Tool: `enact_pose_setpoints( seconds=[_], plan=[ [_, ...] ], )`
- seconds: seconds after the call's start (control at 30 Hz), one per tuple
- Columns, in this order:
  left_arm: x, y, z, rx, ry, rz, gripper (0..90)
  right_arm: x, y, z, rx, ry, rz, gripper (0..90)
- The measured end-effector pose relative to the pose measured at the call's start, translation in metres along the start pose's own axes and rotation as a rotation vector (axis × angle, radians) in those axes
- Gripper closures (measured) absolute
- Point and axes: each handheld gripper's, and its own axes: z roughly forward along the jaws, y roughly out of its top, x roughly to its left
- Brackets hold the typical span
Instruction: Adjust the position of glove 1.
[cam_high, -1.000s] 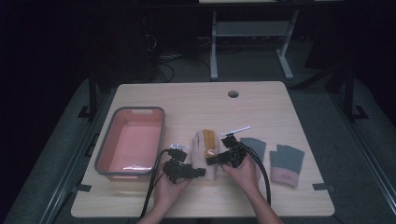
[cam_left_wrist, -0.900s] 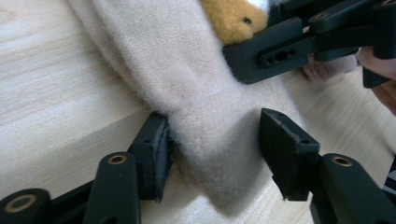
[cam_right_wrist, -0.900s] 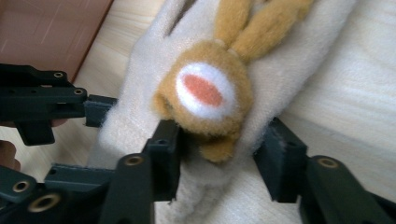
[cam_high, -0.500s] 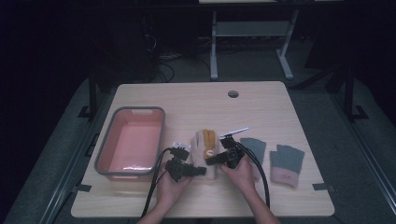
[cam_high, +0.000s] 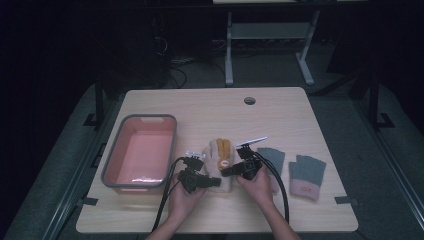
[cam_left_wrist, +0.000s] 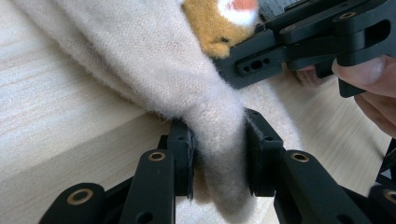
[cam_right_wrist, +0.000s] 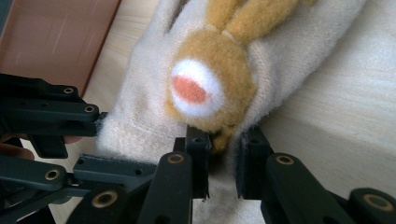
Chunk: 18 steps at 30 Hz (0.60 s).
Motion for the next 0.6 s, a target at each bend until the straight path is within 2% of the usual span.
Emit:
enact_pose_setpoints(
  seconds=[0.6],
  plan=[
    [-0.0031,0.0027,-0.0036,0.005,0.001,0.015,69.2,-0.0010,0.0003,-0.0071,0.001,0.030,0.016,80.7]
  ],
)
